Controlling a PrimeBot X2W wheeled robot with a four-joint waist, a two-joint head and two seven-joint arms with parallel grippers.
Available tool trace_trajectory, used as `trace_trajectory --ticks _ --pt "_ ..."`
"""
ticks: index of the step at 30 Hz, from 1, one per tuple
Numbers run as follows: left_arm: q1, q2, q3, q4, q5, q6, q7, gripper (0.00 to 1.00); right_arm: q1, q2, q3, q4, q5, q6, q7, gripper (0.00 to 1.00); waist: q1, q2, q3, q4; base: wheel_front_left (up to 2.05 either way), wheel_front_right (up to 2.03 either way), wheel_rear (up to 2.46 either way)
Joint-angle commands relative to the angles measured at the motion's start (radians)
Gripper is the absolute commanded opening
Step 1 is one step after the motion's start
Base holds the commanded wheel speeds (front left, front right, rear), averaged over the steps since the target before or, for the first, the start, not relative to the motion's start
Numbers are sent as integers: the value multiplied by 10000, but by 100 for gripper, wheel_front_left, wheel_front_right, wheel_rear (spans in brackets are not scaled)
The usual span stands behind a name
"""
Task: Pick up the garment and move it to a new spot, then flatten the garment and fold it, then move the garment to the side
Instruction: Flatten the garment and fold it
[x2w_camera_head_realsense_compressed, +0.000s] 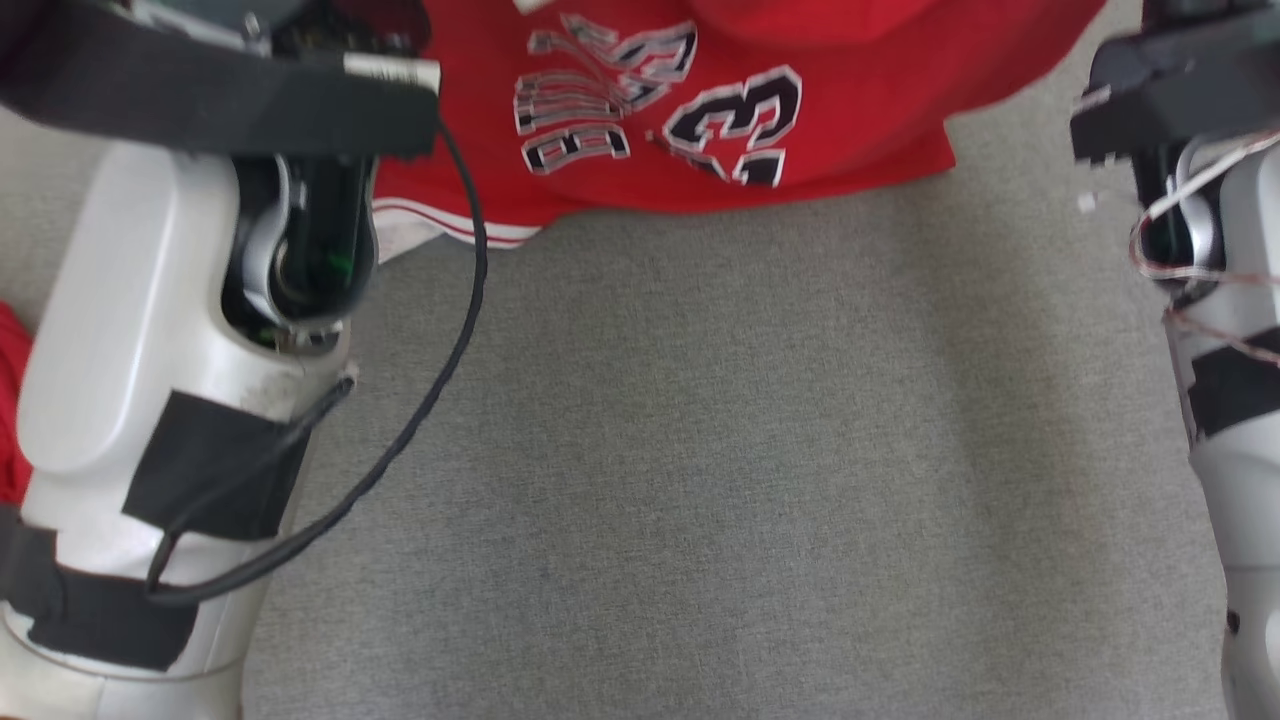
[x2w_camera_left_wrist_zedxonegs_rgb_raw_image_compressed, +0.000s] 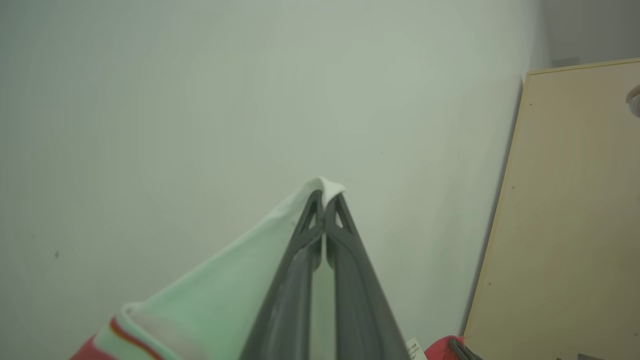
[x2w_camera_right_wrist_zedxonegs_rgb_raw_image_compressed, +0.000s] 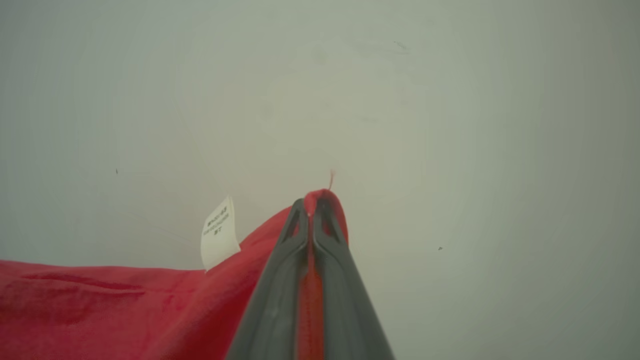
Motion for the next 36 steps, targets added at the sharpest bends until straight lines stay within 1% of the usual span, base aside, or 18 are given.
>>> trace_trajectory --ticks 1,7,13,21,22,25,31,36 --pt "287 106 -91 -26 -113 -15 -34 0 309 -108 69 -77 120 37 94 0 0 0 -332 164 0 0 0" --pt "1110 683 -843 231 -879 -16 -34 0 1413 -347 -125 -715 313 37 531 0 0 0 -853 275 0 0 0" --pt "1944 918 -975 141 -1304 -16 -35 0 2536 -327 -475 -1339 317 37 987 0 0 0 -1219 386 0 0 0" --pt "3535 791 -836 -248 -1742 -16 -35 0 4204 -100 -1412 -2133 281 37 1571 0 0 0 -1705 633 0 0 0" --pt "3535 791 -836 -248 -1742 -16 -35 0 4204 -100 -1412 -2133 281 37 1571 0 0 0 -1705 633 0 0 0" --pt "4334 711 -726 -453 -1893 -16 -33 0 4985 31 -1909 -2538 229 37 1835 0 0 0 -1947 745 0 0 0" --pt "6126 509 -469 -1092 -2045 8 -35 0 6676 509 -2921 -3505 205 37 2496 0 0 0 -2393 992 0 0 0" --pt "7419 402 -555 -1583 -2175 140 -35 0 7952 1058 -3668 -4388 124 37 2981 0 0 0 -2646 1176 0 0 0"
